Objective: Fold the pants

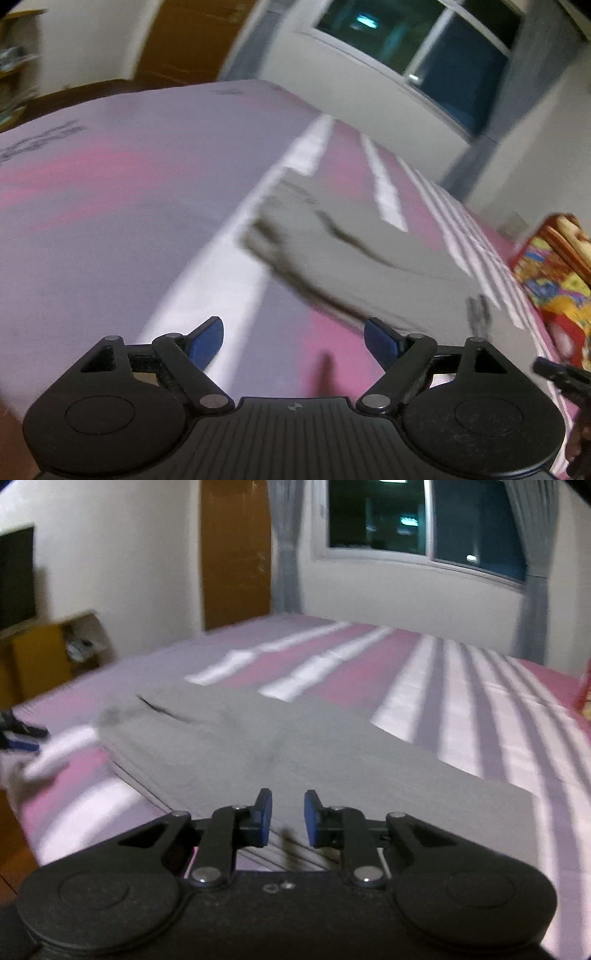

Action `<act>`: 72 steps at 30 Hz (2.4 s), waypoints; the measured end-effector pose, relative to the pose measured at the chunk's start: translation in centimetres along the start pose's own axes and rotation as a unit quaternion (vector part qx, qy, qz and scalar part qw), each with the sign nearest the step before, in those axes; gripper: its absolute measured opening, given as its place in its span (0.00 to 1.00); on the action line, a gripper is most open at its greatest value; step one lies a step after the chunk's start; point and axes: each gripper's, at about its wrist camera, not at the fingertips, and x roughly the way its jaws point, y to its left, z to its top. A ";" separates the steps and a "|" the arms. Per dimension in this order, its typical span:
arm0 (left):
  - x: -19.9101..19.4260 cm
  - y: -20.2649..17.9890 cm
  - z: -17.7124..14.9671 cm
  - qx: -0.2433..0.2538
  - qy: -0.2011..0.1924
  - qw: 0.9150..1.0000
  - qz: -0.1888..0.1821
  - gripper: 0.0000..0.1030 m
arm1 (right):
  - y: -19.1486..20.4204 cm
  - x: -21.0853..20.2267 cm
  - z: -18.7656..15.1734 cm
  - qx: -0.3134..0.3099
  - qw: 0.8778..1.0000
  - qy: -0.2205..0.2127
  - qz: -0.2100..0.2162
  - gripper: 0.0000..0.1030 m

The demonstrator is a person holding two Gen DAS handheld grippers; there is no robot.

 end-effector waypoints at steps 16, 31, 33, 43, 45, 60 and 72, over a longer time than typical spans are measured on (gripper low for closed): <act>-0.5 -0.6 -1.3 -0.040 0.013 0.999 0.019 0.80 | 2.6 5.5 1.1 -0.095 0.991 0.050 0.078 0.28; 0.1 -0.4 -2.4 -0.044 0.020 0.999 0.007 0.80 | 3.8 5.0 -0.3 -0.115 0.986 0.073 0.096 0.14; 0.4 -1.7 -2.1 -0.036 0.022 0.999 -0.006 0.80 | 3.5 5.0 -0.5 -0.095 0.990 0.052 0.092 0.16; 4.4 -13.6 -1.2 0.039 0.055 0.988 -0.138 0.80 | -5.0 -3.6 -2.5 0.073 0.995 -0.056 -0.026 0.17; 6.3 -16.9 -1.5 0.056 0.078 0.981 -0.171 0.80 | -7.5 -5.0 -3.8 0.119 0.990 -0.055 -0.052 0.18; 16.9 -22.4 -4.8 -0.040 0.235 0.929 -0.282 0.16 | -14.4 -5.3 -9.1 0.264 0.958 0.000 -0.108 0.22; 14.7 -24.9 -2.9 0.081 0.119 0.970 -0.197 0.89 | -16.2 -3.9 -8.3 0.243 0.965 0.018 -0.093 0.27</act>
